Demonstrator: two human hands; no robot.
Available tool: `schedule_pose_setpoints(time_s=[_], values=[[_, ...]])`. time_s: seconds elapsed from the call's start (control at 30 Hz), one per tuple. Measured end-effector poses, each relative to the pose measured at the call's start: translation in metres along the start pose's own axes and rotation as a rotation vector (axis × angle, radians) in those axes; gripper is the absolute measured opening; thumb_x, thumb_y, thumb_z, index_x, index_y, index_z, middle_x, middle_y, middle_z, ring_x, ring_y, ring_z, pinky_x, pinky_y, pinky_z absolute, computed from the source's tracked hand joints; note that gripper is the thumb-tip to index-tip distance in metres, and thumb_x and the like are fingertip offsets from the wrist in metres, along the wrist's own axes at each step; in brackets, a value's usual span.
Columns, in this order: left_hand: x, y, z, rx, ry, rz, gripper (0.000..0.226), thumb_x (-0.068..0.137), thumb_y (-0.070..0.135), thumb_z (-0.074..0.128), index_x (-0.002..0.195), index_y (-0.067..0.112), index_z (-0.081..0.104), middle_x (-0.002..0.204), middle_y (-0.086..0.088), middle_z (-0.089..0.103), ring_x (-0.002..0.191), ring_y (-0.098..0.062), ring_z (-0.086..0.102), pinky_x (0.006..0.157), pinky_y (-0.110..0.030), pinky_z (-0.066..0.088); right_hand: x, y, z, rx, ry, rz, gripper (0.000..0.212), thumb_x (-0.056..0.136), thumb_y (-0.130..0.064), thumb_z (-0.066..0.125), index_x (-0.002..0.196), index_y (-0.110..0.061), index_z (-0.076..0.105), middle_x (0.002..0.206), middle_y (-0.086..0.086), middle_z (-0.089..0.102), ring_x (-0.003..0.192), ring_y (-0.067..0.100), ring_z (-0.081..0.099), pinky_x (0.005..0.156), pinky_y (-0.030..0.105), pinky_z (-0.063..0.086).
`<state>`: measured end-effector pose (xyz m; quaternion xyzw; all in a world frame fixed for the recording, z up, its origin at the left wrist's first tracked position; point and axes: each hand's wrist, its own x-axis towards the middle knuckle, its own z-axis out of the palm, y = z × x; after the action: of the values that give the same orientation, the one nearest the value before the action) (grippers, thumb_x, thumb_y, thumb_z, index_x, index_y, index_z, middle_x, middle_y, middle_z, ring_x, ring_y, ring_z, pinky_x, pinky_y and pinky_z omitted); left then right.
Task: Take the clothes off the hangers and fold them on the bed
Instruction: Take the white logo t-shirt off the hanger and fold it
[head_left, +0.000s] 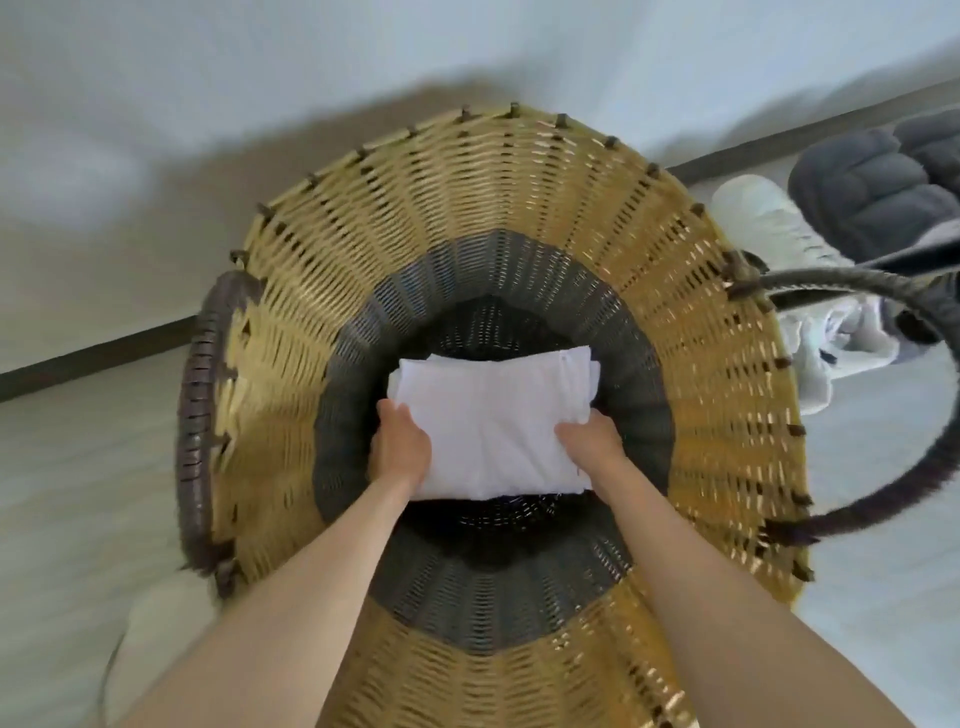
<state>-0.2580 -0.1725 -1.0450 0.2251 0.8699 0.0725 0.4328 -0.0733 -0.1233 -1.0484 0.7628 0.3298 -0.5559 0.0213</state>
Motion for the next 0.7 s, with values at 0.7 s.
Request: schedule_pose_setpoints(time_s=[0.7], values=[[0.07,-0.027,0.023,0.177,-0.218,-0.024,0.039,0.097,0.017,0.041,0.135,0.008,0.042,0.131,-0.017,0.053,0.119,-0.034,0.05,0.095,-0.033,0.04,0.052,0.011,0.018,-0.189,-0.012,0.114,0.042,0.097,-0.021,0.046,0.135,-0.002,0.044,0.138,0.014,0.047,0.125,0.031,0.046,0.102,0.032,0.038]])
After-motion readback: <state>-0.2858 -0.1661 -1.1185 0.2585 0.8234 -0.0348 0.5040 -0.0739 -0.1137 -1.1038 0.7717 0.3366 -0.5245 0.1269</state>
